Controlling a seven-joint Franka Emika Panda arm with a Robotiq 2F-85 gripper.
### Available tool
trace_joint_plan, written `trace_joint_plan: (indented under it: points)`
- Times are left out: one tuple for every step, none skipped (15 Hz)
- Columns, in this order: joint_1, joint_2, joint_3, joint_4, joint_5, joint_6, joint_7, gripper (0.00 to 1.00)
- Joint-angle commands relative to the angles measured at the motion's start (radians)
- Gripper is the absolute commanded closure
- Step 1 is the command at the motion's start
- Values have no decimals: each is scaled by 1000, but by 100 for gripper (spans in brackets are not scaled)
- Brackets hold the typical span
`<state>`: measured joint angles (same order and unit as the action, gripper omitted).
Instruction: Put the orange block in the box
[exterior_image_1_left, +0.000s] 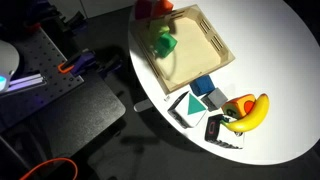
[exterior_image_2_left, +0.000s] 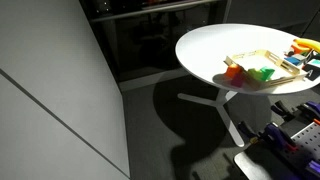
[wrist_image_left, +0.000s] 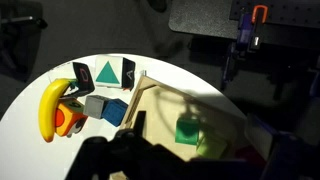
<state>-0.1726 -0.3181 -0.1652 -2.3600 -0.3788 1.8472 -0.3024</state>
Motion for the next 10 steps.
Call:
trace_joint_plan:
  points:
    - [9, -1, -8, 3, -2, -4, 2, 0]
    - [9, -2, -8, 4, -2, -4, 2, 0]
    - [9, -2, -8, 4, -2, -4, 2, 0]
    - [9, -2, -8, 4, -2, -4, 2, 0]
    - [9, -2, -8, 4, -2, -4, 2, 0]
    - [10, 5, -9, 7, 1, 7, -2, 0]
    - [13, 13, -9, 8, 0, 27, -3, 0]
    - [17, 23, -9, 13, 4, 42, -3, 0]
    - [21, 34, -8, 17, 7, 65, -7, 0]
    - [26, 48, -4, 21, 9, 94, -5, 0]
